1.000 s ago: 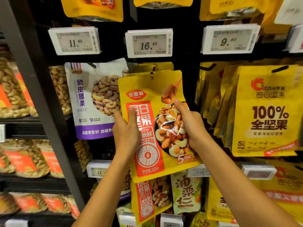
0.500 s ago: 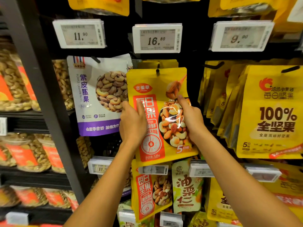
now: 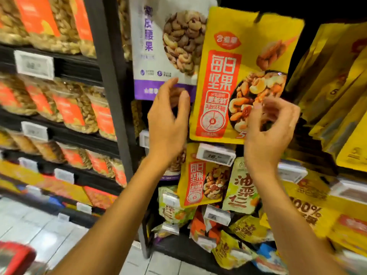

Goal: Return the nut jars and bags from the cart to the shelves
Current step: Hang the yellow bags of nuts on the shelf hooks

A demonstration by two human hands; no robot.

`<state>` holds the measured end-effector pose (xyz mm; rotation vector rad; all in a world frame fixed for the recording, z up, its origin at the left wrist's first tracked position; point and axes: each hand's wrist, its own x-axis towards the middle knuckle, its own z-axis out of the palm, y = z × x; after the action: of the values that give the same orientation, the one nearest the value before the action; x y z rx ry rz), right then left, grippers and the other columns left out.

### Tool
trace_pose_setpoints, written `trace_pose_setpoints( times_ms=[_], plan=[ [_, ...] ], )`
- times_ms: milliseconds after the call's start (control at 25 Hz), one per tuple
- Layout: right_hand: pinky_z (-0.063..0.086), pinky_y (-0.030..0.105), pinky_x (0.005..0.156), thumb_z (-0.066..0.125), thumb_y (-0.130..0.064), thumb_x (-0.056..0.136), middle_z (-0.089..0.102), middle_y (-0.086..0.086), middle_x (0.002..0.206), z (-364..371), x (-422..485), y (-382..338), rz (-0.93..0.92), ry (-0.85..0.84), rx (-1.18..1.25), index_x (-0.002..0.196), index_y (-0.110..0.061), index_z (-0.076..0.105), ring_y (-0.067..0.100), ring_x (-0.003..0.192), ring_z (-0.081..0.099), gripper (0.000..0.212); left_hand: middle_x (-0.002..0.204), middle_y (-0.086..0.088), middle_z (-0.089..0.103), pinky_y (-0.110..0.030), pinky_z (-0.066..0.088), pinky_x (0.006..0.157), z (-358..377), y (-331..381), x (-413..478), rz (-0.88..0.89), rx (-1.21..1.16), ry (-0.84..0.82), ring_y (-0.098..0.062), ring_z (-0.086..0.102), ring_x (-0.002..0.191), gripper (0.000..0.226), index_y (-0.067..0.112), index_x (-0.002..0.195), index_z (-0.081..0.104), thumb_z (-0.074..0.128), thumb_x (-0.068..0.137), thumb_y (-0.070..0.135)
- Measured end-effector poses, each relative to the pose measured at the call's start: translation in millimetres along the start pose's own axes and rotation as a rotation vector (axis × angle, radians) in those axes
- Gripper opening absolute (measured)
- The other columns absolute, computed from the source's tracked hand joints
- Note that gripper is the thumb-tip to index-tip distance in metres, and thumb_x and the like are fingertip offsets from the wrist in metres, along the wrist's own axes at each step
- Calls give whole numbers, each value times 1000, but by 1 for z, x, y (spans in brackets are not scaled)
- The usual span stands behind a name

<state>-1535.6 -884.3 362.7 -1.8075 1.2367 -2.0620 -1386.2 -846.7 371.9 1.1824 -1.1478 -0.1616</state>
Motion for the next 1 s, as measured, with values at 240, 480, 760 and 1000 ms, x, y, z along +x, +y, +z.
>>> trace_pose_setpoints(
  times_ms=[240,480,760,1000],
  plan=[
    [46,18,60,38,-24,92,62,-2,70,43,-209,-122,449,-958,550,80,-20,59,8,62,60,24,53,3,64,-14,49,54,-222,-21,-164,-618,-99,201,-5,59,50,34,11,78,61,36,101,15],
    [45,19,65,45,-27,93,70,0,74,116,-431,-304,326,-1797,718,78,-26,59,5,66,60,21,46,5,61,-13,44,46,-495,-6,-348,-957,114,895,0,53,40,31,9,74,57,38,98,7],
    [41,33,67,46,-23,96,64,10,82,206,-667,-402,-296,-2228,238,88,-8,61,28,78,56,22,51,-1,58,-13,44,39,-698,-17,-484,-1268,35,1418,-4,55,37,30,10,73,51,36,99,12],
    [45,37,81,47,-6,91,53,22,124,296,-794,-307,-705,-2116,-276,124,-4,49,36,111,53,34,34,3,51,-16,33,35,-717,-156,-571,-1621,-291,1424,-8,49,31,37,10,66,47,30,99,11]
  ],
)
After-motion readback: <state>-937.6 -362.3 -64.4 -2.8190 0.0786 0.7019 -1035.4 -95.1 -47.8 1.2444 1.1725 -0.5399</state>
